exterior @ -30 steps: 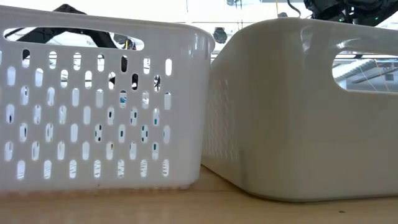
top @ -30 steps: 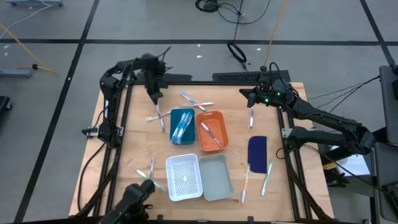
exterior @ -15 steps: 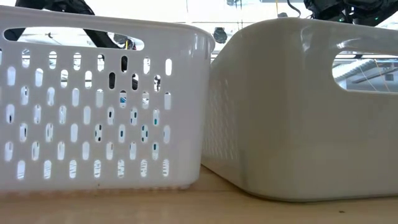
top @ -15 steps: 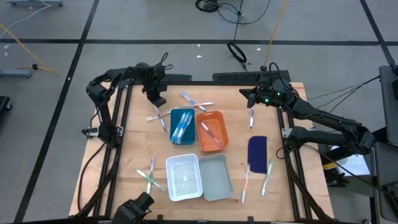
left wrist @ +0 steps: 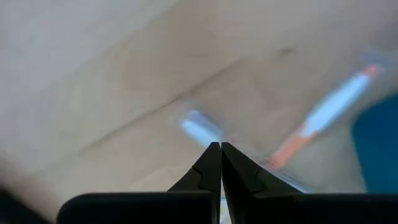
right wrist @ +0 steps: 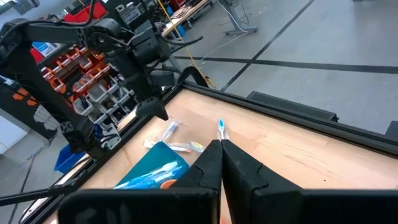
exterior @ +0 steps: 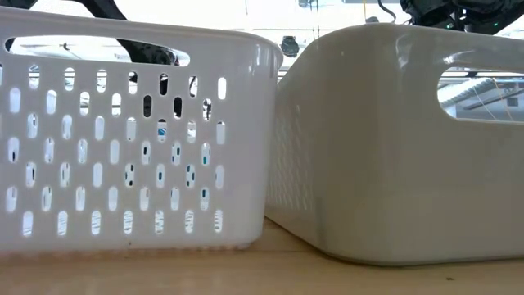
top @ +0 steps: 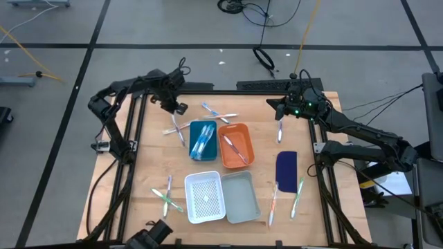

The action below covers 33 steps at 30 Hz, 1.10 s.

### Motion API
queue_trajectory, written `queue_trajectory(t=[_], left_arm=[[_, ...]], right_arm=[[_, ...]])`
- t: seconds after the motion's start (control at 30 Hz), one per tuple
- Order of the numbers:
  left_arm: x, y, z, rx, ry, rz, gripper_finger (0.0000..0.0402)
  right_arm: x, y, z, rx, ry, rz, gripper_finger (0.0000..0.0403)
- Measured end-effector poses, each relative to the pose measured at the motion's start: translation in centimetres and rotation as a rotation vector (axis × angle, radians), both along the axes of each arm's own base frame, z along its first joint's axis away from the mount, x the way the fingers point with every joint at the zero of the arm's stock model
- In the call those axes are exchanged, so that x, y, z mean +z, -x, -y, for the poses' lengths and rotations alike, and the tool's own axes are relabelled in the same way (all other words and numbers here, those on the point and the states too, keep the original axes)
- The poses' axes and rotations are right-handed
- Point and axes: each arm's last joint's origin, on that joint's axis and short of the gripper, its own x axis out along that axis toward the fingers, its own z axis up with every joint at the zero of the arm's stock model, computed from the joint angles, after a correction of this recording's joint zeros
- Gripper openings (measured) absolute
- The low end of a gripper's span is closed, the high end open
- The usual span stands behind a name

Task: Pick & Place Toothbrushes
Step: Put the violet toothbrush into the orange bin

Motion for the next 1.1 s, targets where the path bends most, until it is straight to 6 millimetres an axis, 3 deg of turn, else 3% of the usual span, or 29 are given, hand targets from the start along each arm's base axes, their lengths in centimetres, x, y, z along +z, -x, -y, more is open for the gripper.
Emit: queue_trajectory(t=[0.33,0.67,0.83,1.1], left_arm=[[-2.2,0.8,1.3,0.257,0.001,-0.148,0.0065],[-2.1,-1.1,3.6,0.241,0.025,-0.198,0.0112],[-0.7,-0.9,4.4,0.262,-0.029,-0.223,0.0122],[1.8,-2.3,4.6,0.298,-0.163,0.009,0.0123]], right_arm=[[0.0,0.0,-0.1,0.037,0.05,-0.024,0.0],[0.0,-0.1,-0.2,0.096,0.048,-0.017,0.0],[0.0,-0.1,-0.2,0.098,0.055,-0.021,0.0],[0.0,-0.2,-0.4,0.149,0.05,-0.014,0.0]])
